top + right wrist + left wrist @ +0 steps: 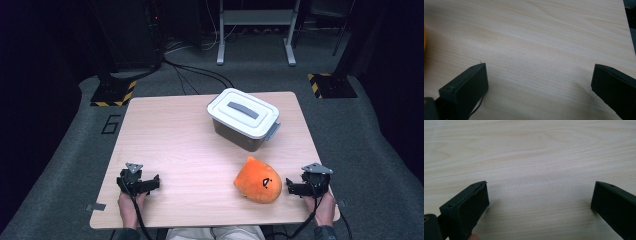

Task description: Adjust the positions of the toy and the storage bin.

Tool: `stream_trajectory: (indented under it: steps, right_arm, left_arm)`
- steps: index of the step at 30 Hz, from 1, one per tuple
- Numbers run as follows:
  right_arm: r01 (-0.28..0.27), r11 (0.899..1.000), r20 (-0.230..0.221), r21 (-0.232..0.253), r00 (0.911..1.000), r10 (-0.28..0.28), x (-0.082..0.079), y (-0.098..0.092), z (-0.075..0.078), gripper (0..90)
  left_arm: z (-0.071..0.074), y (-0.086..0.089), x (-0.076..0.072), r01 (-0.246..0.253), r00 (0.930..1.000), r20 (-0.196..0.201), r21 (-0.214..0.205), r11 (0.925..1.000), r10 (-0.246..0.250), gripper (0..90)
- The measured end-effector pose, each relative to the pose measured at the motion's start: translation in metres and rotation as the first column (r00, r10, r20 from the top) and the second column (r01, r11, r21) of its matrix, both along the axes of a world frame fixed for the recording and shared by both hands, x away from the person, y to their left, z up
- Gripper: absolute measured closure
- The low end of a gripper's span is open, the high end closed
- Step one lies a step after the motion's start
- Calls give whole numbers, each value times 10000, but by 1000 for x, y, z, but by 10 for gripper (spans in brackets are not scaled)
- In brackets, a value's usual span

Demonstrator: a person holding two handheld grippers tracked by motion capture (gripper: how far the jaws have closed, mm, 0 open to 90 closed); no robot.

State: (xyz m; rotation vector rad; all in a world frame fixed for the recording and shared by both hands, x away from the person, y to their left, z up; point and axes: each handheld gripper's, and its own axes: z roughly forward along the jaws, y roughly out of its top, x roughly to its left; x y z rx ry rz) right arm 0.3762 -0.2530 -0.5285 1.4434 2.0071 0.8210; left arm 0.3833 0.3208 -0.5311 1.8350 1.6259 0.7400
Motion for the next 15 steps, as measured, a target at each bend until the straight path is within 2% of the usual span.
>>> stream_trajectory:
  steps: [7,8,15]
  right_arm:
    - [-114,9997,-229,214,9997,118,1,-3,0,15]
    - [-153,9995,-304,280,9994,162,2,-3,1,15]
    - [-3,9990,-676,437,9977,32,6,-6,2,1]
  left_arm:
    - [0,2,1,48,9999,-119,-199,9998,-51,18]
    - [0,3,2,51,9998,-186,-351,9994,-58,17]
    - [0,3,2,63,9998,-188,-368,9993,-70,17]
